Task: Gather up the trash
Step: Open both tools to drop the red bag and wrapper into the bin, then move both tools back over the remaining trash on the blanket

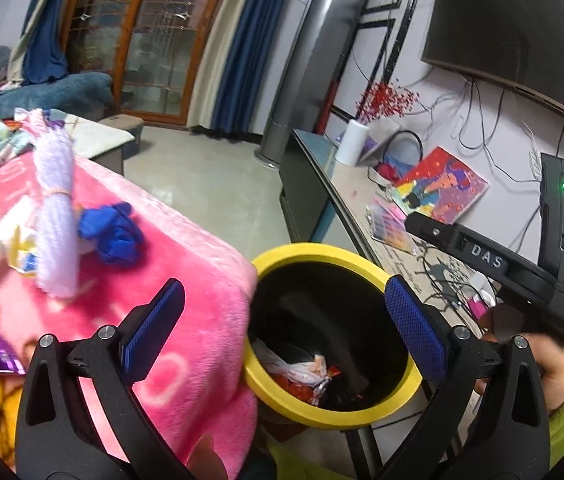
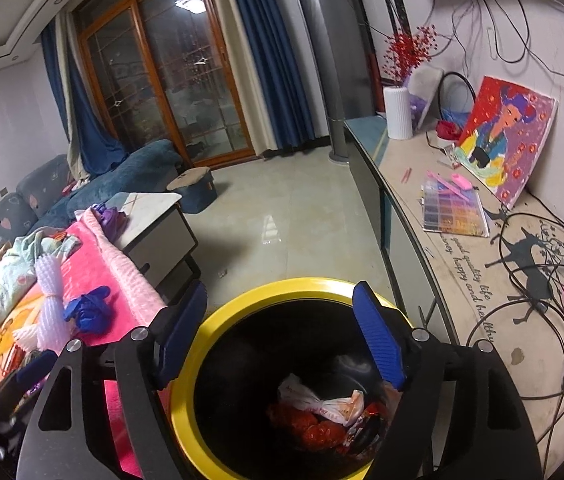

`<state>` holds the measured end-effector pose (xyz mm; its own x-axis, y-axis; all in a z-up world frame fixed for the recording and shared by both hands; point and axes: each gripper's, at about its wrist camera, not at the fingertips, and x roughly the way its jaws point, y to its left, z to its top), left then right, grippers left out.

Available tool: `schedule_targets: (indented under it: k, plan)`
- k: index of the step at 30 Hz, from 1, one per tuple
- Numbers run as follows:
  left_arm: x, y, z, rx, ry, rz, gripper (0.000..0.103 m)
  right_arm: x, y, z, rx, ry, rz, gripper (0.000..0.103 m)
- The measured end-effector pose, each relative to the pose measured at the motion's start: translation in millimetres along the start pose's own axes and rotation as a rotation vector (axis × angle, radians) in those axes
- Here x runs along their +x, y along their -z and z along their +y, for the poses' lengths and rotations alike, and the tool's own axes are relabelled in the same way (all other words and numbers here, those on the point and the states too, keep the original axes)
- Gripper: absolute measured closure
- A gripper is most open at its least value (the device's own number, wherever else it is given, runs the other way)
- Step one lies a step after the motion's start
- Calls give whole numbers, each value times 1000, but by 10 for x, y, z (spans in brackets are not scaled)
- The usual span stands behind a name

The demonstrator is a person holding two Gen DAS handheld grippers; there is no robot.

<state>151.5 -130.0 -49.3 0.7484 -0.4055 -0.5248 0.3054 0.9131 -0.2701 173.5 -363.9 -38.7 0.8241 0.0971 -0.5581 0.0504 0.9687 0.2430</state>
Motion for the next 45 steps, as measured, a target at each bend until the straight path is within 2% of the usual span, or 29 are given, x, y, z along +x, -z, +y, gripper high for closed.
schedule_targets:
  k: [10,23,45]
  plan:
    - [-352,-75,234,-14,-96,-87,11,-169,30,369,-63,-74,-13,28]
    - [-750,-103,640,-64,-204,-163,11,-341,133,865,-162,-160,-19,26]
    - [-1149,-93,1321,-186,-348,-204,11,-390,384,1552,-310,-258,2,23]
